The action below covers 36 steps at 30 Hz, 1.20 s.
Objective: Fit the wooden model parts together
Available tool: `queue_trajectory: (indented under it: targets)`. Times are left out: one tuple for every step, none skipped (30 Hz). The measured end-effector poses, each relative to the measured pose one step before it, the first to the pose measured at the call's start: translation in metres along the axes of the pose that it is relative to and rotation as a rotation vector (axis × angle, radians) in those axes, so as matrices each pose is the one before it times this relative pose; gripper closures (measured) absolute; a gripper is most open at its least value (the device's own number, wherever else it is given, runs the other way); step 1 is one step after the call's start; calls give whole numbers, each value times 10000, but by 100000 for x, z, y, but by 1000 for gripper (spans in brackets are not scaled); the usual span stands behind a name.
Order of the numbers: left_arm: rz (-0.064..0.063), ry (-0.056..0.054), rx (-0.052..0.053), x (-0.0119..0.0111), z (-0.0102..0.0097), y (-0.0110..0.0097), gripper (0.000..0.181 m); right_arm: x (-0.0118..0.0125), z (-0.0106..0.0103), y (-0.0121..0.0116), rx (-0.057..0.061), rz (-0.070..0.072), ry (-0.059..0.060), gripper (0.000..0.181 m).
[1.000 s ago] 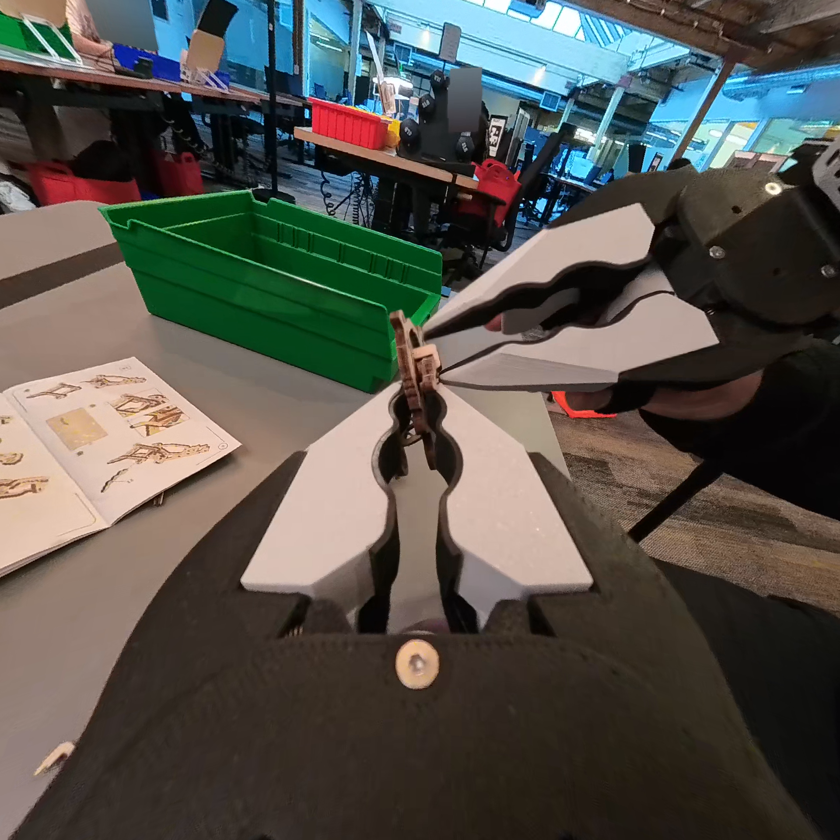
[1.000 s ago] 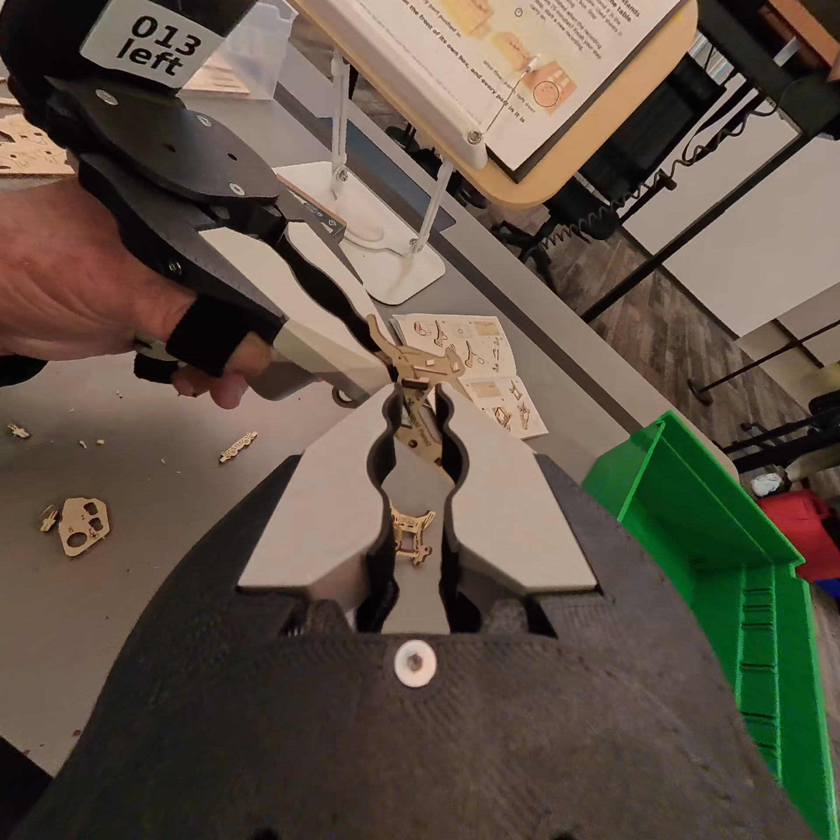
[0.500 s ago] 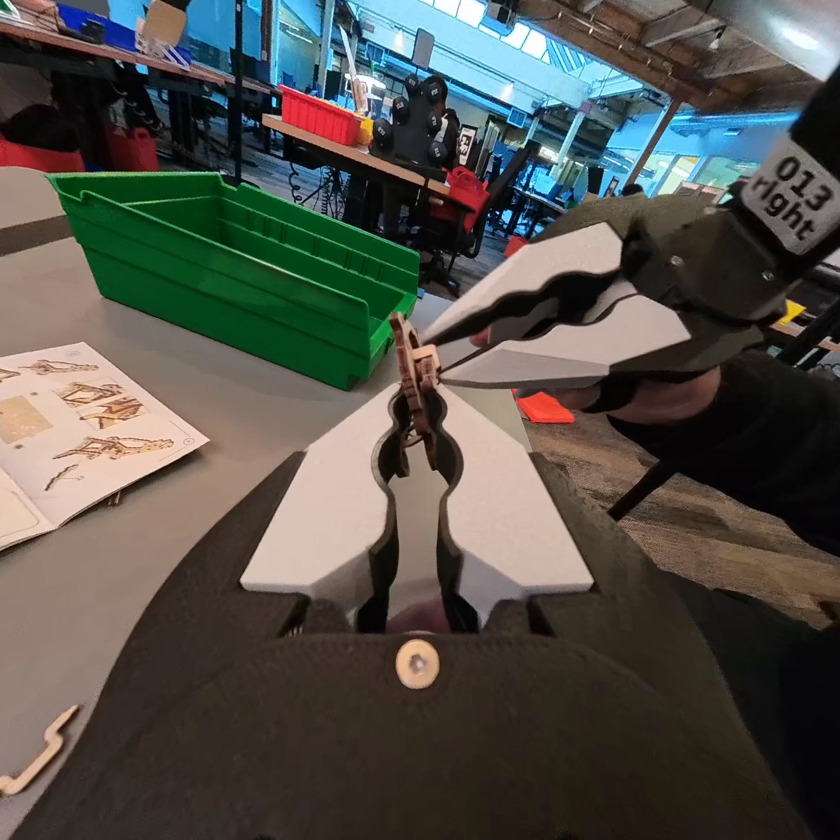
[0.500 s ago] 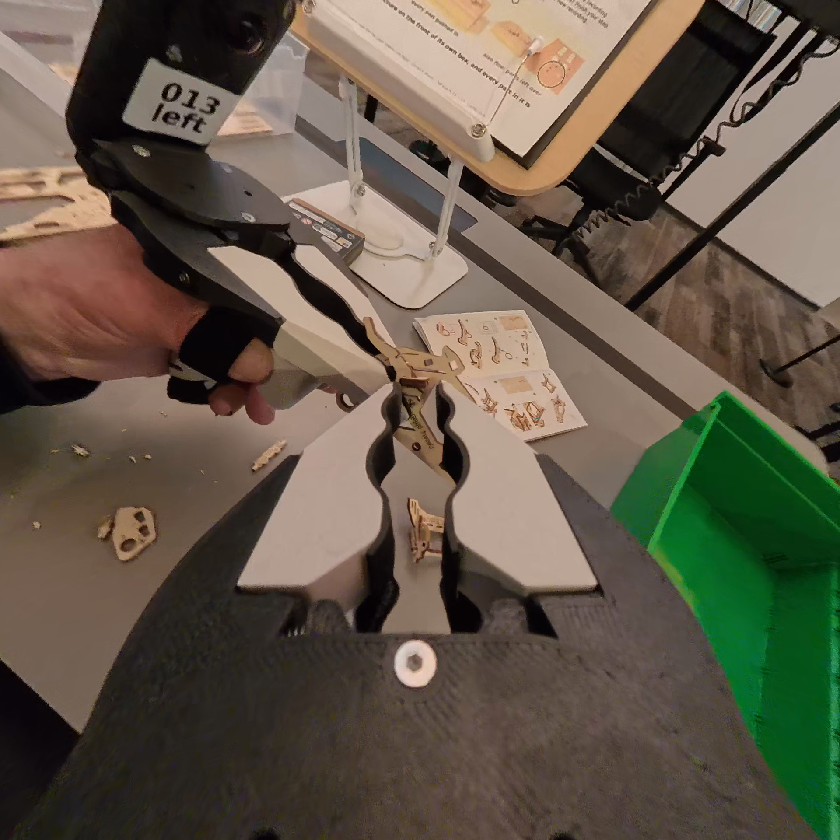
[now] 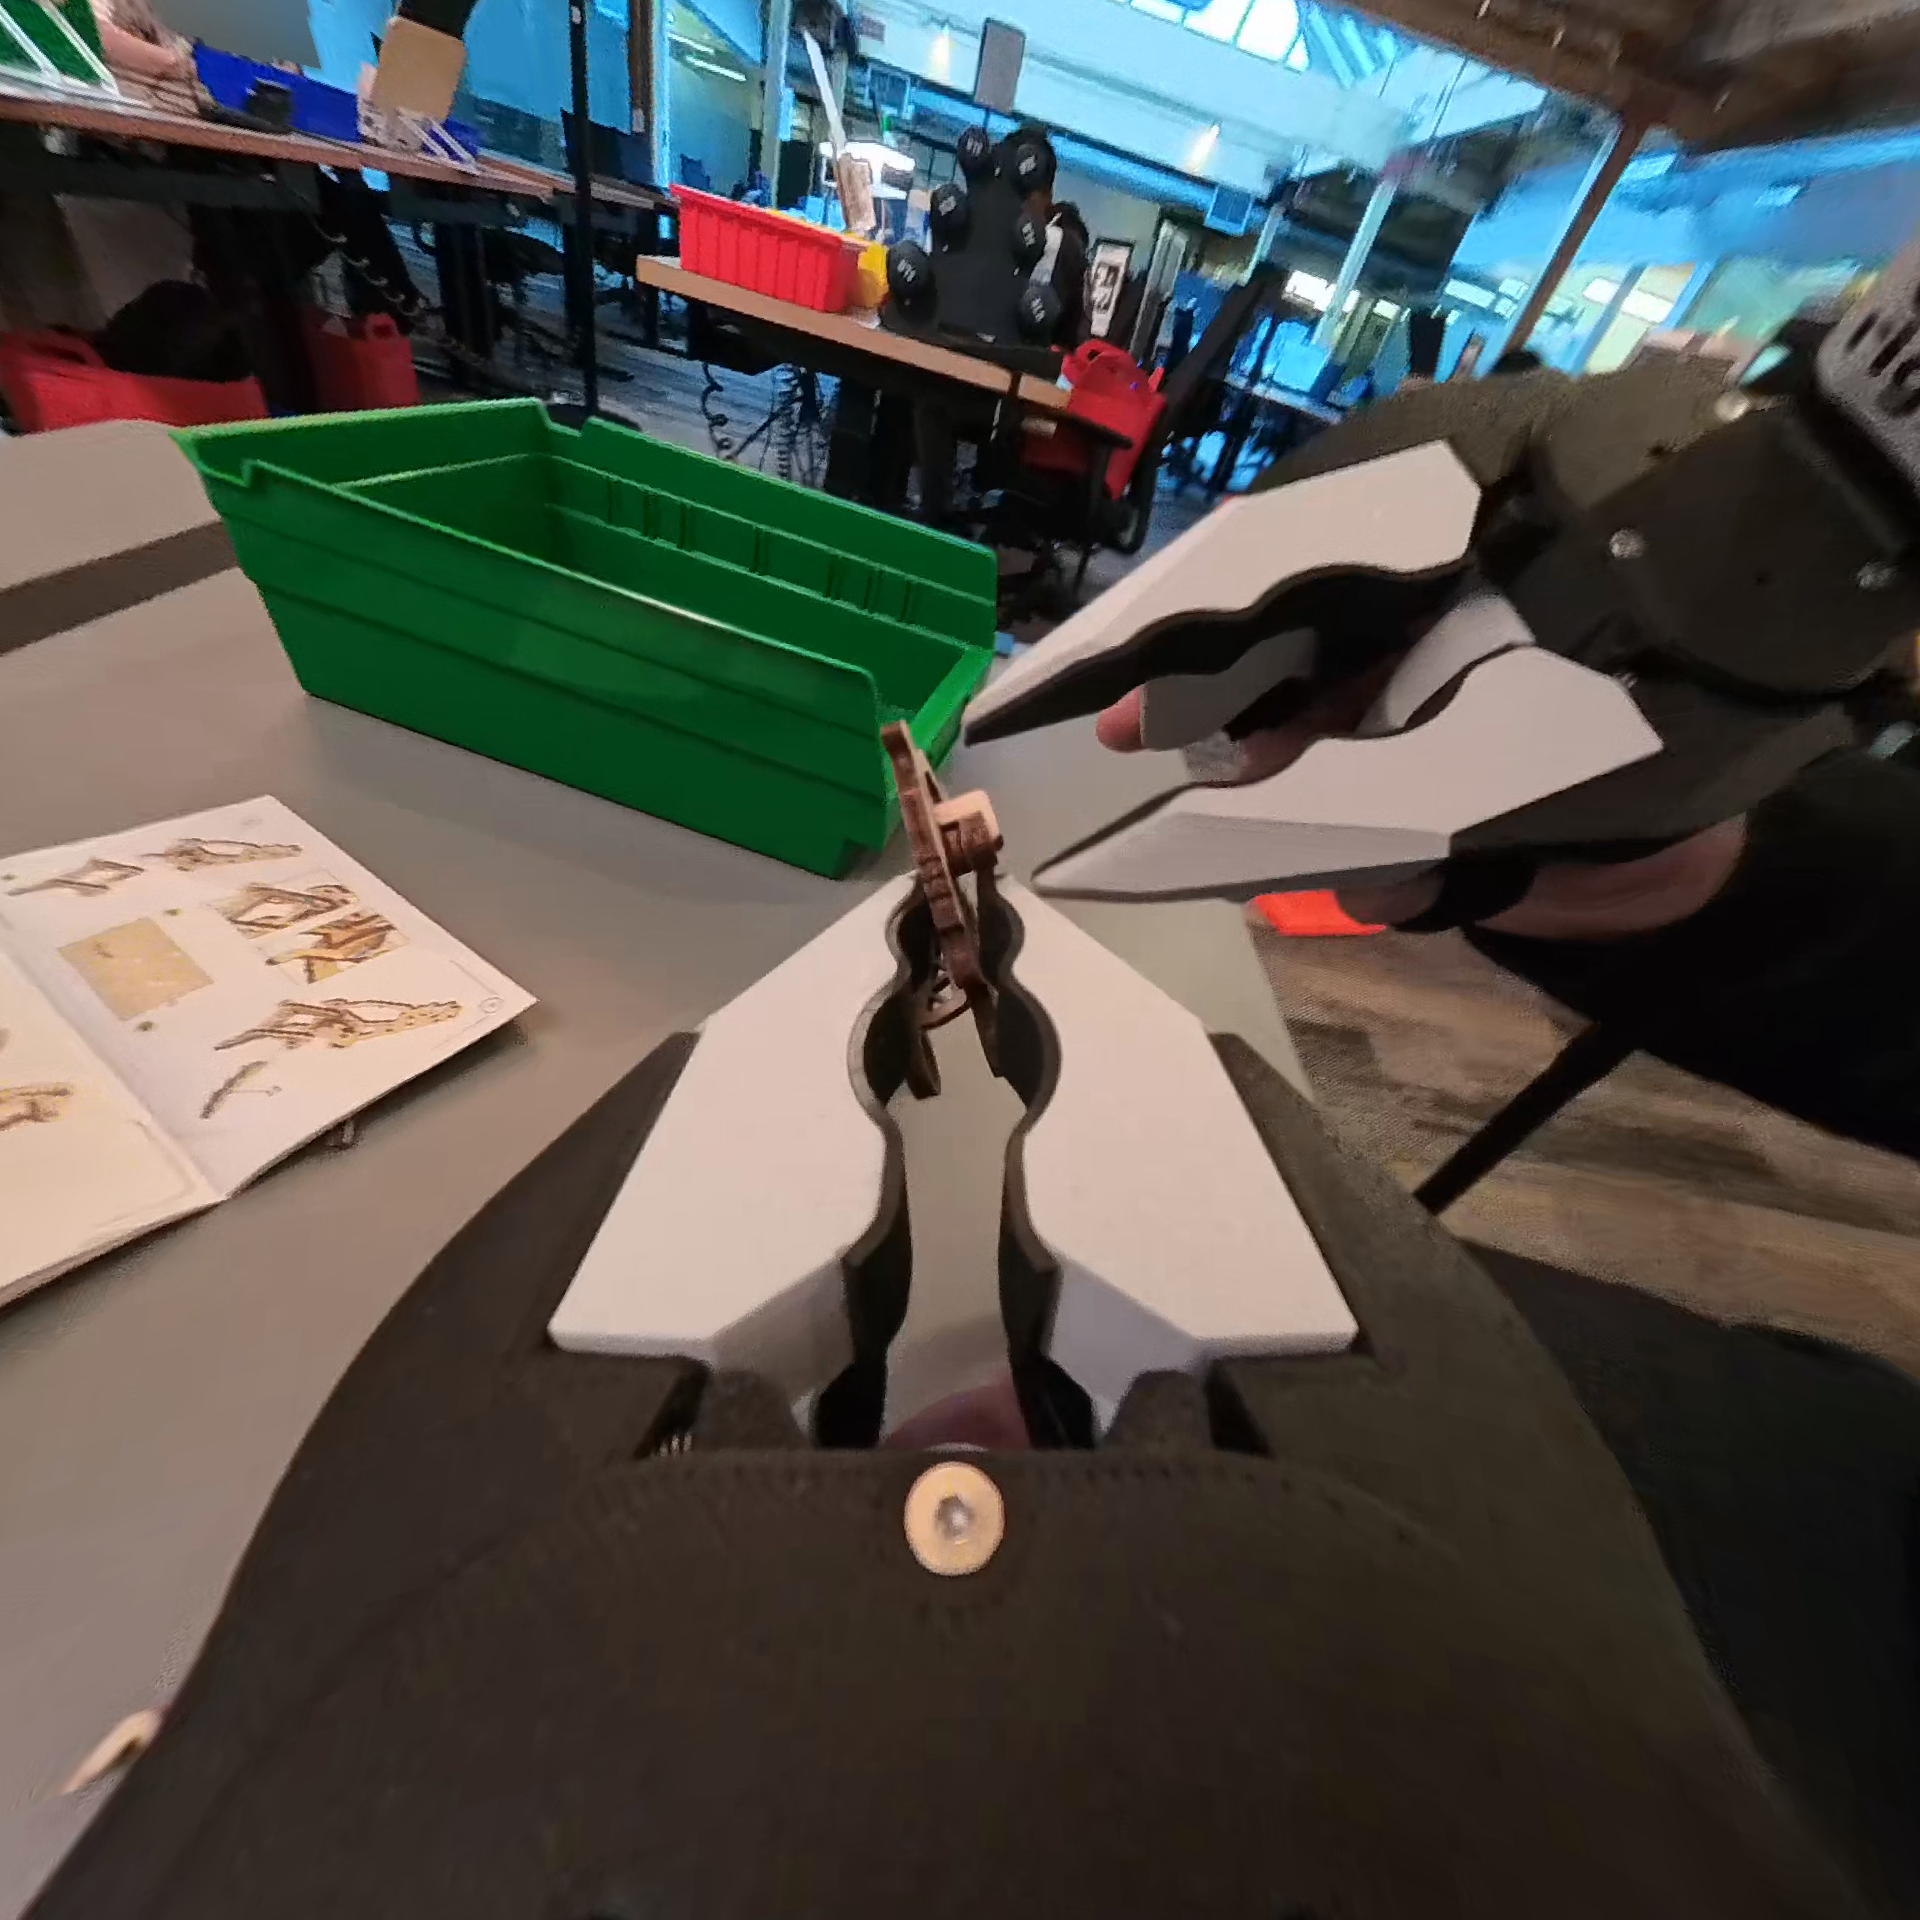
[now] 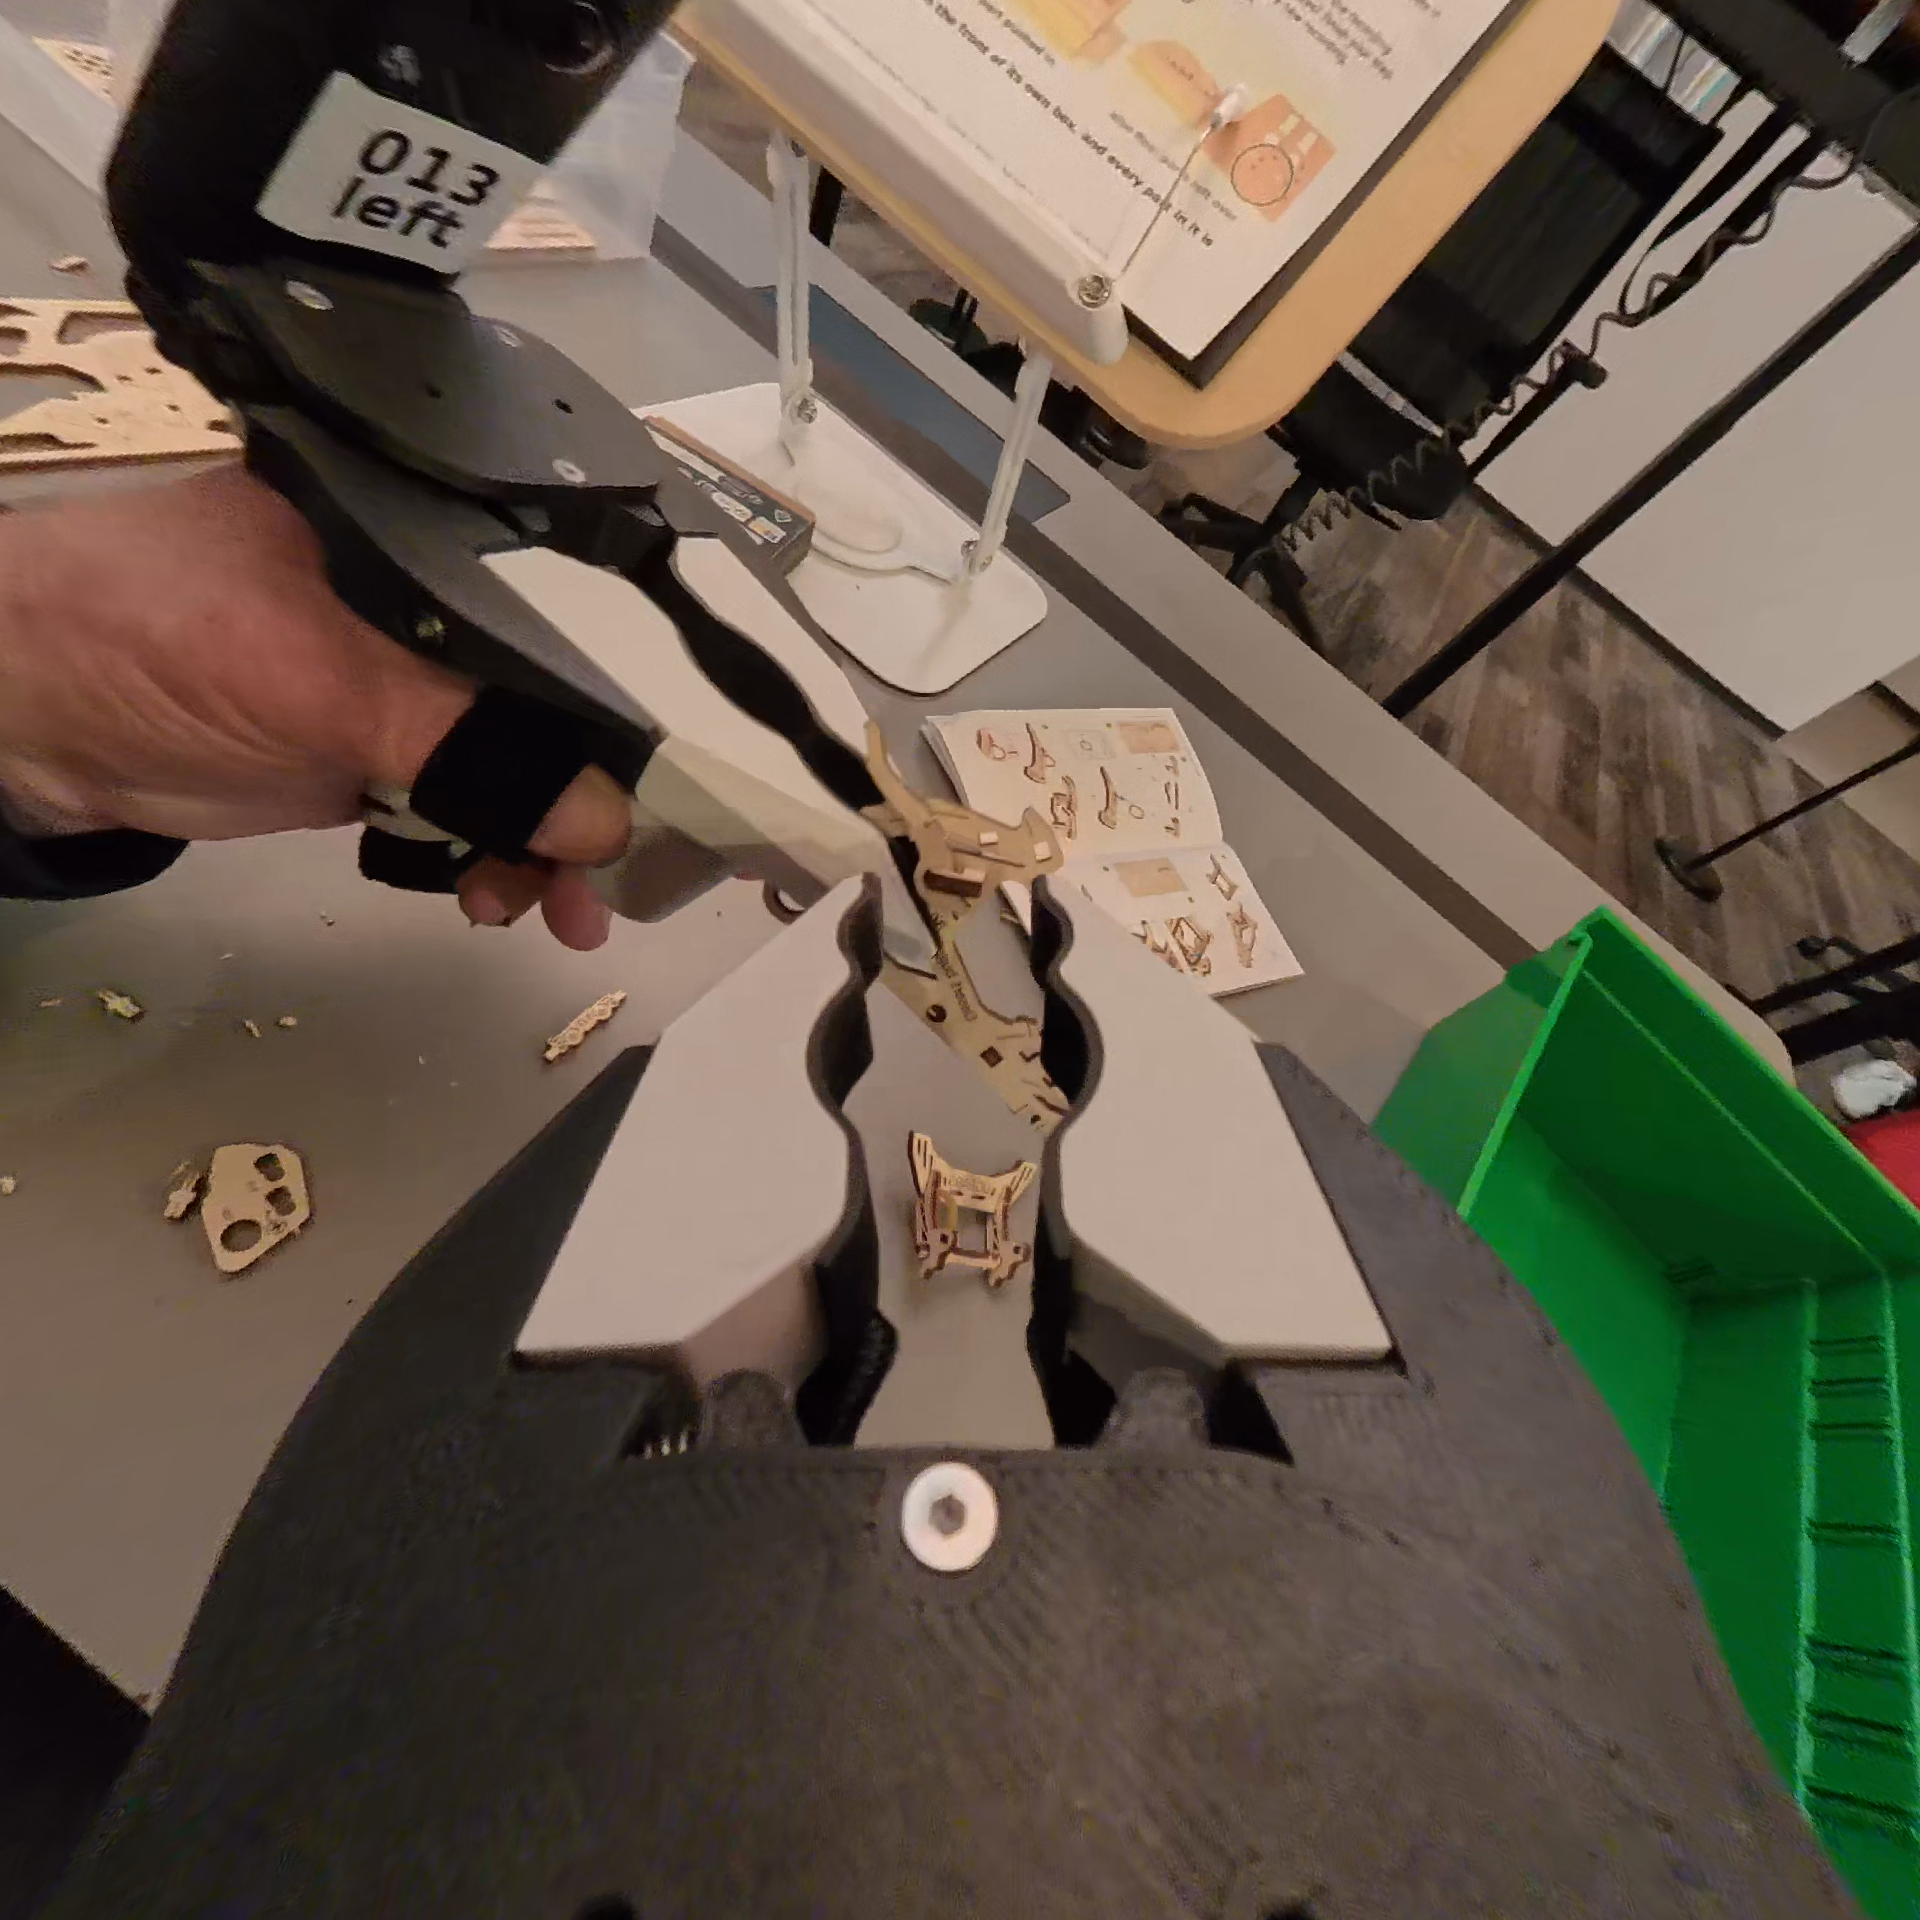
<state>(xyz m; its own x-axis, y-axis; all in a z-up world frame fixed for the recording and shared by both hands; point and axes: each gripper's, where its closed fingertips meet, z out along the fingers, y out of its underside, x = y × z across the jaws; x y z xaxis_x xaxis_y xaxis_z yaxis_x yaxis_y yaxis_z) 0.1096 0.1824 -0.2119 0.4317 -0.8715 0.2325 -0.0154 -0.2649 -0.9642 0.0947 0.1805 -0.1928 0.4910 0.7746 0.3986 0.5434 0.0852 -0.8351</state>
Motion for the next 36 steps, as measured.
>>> queue_trajectory:
  targets:
    - [401,-262,-132,-74,87,119,177,-63,58,-17,12,28,7,158]
    - [544,-295,-125,-19,60,75,177,-153,37,-46,39,70,-77,161]
    - [410,-266,-75,-32,44,-5,177,-18,23,40,4,144,-27,165]
    - [267,-78,-14,106,30,-37,177,119,52,160,-54,145,32,167]
    - [358,-284,-83,-117,22,50,177,95,33,156,-38,114,46,169]
    - [535,-354,-26,-132,-57,-99,177,-5,-25,-13,77,95,21,170]
    - [505,-324,-96,-147,-47,-22,177,72,-23,-15,73,58,87,169]
    - [444,-288,-90,-88,-11,15,177,113,-20,33,22,83,77,166]
    - [237,-216,58,-53,-58,-201,177,57,-63,-82,98,174,-23,165]
    - [273,-228,86,-104,-119,-278,177,20,-89,-198,176,263,-80,165]
    - [423,-260,-52,-133,-76,-98,177,-17,-33,-87,107,278,-100,165]
    - [409,-297,-116,-123,3,43,177,-93,25,27,40,145,-86,166]
    - [311,-268,-56,-83,-3,-44,177,-125,16,-3,98,14,-39,170]
    - [344,-181,-3,-78,-82,-81,176,-67,-34,-71,153,45,-13,171]
    - [226,-50,32,-30,-108,-122,176,-49,-66,-117,146,57,-89,171]
    - [2,19,89,14,-73,-206,176,32,-118,-126,134,17,-99,171]
    - [31,-48,95,-20,-49,-207,176,79,-105,-108,119,-18,-42,171]
    - [200,-126,92,-64,-103,-189,175,36,-86,-139,158,-105,24,172]
    - [138,-80,121,-69,-133,-235,174,19,-97,-179,213,-92,32,172]
    - [-146,52,225,-49,-154,-318,168,88,-129,-153,244,99,-17,172]
    - [-472,406,420,290,-194,-592,164,128,-186,-210,331,305,-127,172]
    - [-573,176,227,-98,-143,-308,164,144,-198,-214,359,403,-188,172]
    - [-308,-41,39,-374,-129,-14,169,204,-178,-139,313,356,-124,172]
    - [-41,105,79,-32,-127,-93,170,17,-113,-76,250,220,-182,172]
    - [37,61,-44,130,-46,22,176,-91,-14,76,107,147,-159,172]
    - [233,-137,44,-7,-79,-126,180,-89,9,-28,129,154,-101,174]
    - [431,-200,24,-48,-113,-183,181,-78,-19,-106,96,177,-86,175]
    - [551,-182,42,8,-151,-257,180,-52,-56,-94,10,103,-62,174]
    - [459,-120,2,90,-62,-158,180,65,-162,-115,-21,48,18,171]
    - [461,-231,-42,-11,-52,-103,180,157,-206,-78,-41,106,-7,166]
    - [667,-221,38,110,-62,-257,180,95,-264,-143,-17,286,-162,162]
    - [646,-214,20,124,-22,-280,180,109,-359,-281,54,431,-232,158]
    - [541,-170,-19,120,2,-164,180,238,-413,-286,52,513,-183,152]
    - [555,-93,27,232,-4,-168,180,199,-428,-191,11,600,-223,149]
    - [612,-120,-18,203,25,-133,180,-43,-454,-298,123,695,-378,152]
    - [409,-193,-83,30,64,-31,181,-61,-417,-396,235,783,-348,155]
